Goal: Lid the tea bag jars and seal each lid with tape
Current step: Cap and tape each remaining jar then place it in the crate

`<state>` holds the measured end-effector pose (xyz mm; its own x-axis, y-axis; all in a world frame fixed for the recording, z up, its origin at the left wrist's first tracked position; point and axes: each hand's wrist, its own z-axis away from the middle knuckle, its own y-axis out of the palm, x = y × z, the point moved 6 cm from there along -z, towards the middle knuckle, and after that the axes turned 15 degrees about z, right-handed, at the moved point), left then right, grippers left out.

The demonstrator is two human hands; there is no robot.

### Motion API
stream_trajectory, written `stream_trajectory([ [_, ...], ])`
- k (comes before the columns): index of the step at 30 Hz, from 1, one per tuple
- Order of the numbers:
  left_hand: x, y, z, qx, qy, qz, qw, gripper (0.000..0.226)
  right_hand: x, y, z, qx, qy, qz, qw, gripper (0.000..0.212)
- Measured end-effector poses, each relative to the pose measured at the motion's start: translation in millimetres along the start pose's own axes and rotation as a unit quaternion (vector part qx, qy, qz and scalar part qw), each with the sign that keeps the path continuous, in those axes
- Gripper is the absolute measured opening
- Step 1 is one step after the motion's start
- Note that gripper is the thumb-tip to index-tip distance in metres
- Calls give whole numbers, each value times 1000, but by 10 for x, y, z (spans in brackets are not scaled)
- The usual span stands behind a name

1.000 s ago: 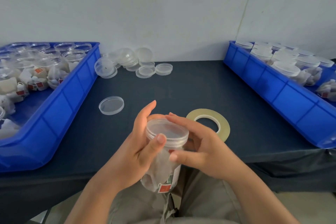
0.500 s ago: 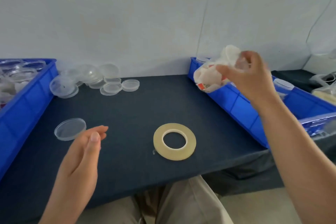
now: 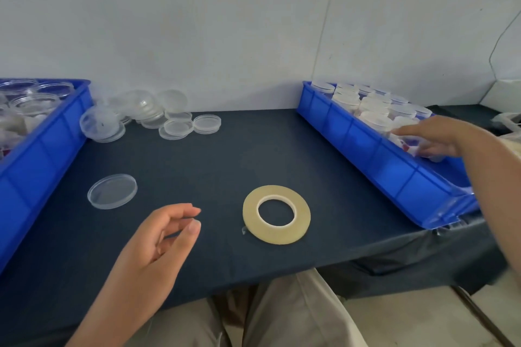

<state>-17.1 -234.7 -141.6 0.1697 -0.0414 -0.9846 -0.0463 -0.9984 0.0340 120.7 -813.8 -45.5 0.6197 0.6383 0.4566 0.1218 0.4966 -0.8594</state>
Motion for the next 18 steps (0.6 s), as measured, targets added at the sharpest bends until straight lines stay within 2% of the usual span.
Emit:
stream_trajectory([
  [2,16,-30,-8,-2,-2,-3,1000,31,53,209,-34,29,-24,-32,999,132],
  [3,26,-47,-12,-3,-3,-4,1000,30,57,290,-33,39,-25,-25,999,136],
  [7,51,-72,-25,-8,-13,-4,1000,30,61,402,-65,48,-25,39,998,103],
  [9,62,-57,-26,-8,-19,-7,1000,32,107,388,-125,40,-25,60,997,98],
  [13,89,33,-20,1,-29,-8,1000,28,171,373,-256,3,-4,143,990,104],
  [16,95,94,-13,10,-30,-11,999,28,167,358,-315,-32,34,118,992,118],
  [18,104,111,-15,13,-28,-16,999,28,200,354,-334,-37,41,103,993,116],
])
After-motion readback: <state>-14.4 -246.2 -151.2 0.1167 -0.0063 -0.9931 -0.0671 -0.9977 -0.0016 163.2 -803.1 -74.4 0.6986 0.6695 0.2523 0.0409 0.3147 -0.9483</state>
